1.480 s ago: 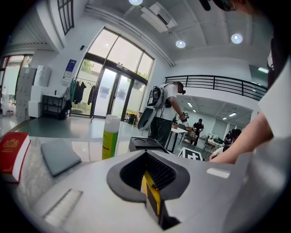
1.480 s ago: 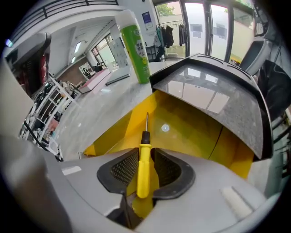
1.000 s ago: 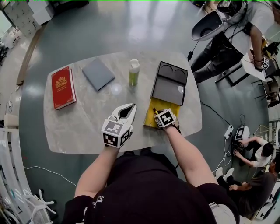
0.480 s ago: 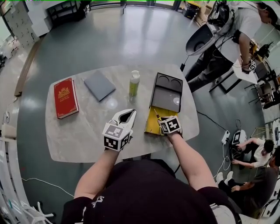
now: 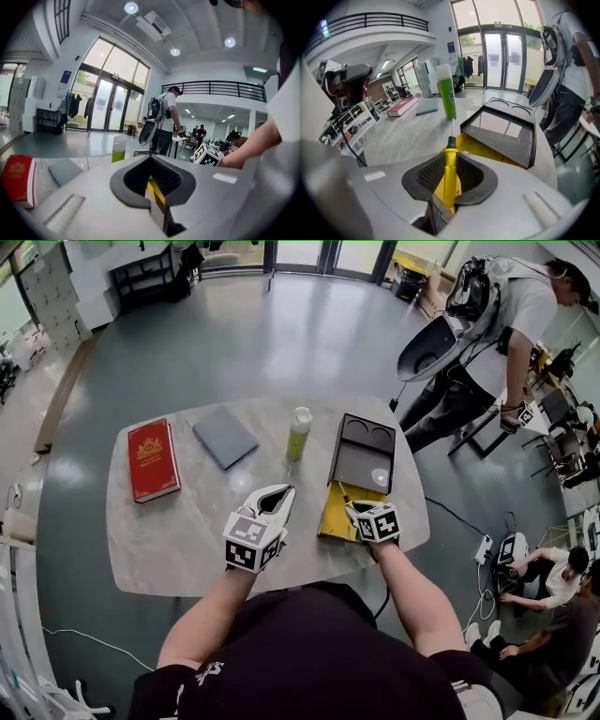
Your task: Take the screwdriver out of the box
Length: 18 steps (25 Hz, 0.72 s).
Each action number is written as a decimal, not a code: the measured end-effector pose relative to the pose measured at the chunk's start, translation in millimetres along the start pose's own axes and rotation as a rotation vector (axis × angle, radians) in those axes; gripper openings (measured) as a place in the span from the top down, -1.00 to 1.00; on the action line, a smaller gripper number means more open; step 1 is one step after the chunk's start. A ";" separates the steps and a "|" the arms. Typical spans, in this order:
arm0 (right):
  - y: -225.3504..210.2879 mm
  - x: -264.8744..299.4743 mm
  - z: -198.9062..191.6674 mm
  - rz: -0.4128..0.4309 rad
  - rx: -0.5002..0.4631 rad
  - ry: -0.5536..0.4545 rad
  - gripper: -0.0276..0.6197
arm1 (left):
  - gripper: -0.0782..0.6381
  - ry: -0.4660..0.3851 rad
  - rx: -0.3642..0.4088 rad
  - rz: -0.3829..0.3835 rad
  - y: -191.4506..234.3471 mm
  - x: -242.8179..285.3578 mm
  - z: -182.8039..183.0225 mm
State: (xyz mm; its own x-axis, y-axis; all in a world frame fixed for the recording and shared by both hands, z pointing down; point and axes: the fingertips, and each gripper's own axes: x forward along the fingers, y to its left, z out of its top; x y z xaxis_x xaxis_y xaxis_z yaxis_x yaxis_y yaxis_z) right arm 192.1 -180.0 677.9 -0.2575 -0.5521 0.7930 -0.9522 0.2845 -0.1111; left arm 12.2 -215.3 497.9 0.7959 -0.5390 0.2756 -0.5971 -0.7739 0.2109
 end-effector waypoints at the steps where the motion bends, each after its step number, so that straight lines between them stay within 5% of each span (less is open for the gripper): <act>1: 2.6 -3.9 5.0 0.009 -0.013 -0.016 0.64 | 0.78 -0.002 -0.001 0.005 0.3 -0.4 1.8; 18: 35.6 -80.3 111.5 0.276 -0.140 -0.347 0.64 | 0.77 -0.038 0.023 0.164 -8.0 1.5 40.7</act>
State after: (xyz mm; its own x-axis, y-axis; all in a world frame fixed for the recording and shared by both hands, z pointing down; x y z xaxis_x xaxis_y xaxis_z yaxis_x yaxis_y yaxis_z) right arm 160.5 -212.9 543.5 -0.5604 -0.6641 0.4950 -0.8153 0.5474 -0.1887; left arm 22.2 -223.4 458.4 0.6911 -0.6708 0.2690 -0.7175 -0.6814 0.1445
